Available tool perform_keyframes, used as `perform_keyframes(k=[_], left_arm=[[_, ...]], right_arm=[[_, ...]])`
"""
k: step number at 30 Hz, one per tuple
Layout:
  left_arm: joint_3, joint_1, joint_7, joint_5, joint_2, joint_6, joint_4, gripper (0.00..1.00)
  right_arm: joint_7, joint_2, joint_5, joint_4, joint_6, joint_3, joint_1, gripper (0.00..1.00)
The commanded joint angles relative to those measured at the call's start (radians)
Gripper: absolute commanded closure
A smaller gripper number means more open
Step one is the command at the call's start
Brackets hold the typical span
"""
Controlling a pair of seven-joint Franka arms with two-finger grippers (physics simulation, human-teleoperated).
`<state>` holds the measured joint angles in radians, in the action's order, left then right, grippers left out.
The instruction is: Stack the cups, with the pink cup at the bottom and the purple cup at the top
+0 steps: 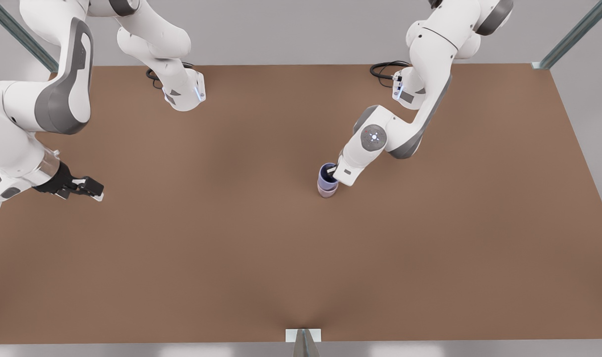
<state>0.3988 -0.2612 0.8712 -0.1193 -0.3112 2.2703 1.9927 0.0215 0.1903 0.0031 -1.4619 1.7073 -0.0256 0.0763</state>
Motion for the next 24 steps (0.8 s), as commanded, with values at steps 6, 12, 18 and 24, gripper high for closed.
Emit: perform_keyframes(k=[6, 12, 18, 24], left_arm=[[0.0, -0.001, 0.002, 0.0, 0.0, -0.002, 0.0, 0.01], [0.0, 0.0, 0.002, 0.0, -0.002, 0.0, -0.002, 0.01], [0.0, -0.001, 0.003, 0.001, -0.003, 0.0, -0.002, 0.01], [0.0, -0.003, 0.008, 0.001, -0.002, -0.002, -0.002, 0.01]], right_arm=[[0.0, 0.0, 0.0, 0.0, 0.003, -0.001, 0.0, 0.0], [0.0, 0.005, 0.0, 0.0, 0.003, -0.001, 0.002, 0.0], [0.0, 0.003, 0.0, 0.0, 0.003, 0.001, 0.002, 0.0], [0.0, 0.005, 0.0, 0.0, 0.003, 0.001, 0.004, 0.0]])
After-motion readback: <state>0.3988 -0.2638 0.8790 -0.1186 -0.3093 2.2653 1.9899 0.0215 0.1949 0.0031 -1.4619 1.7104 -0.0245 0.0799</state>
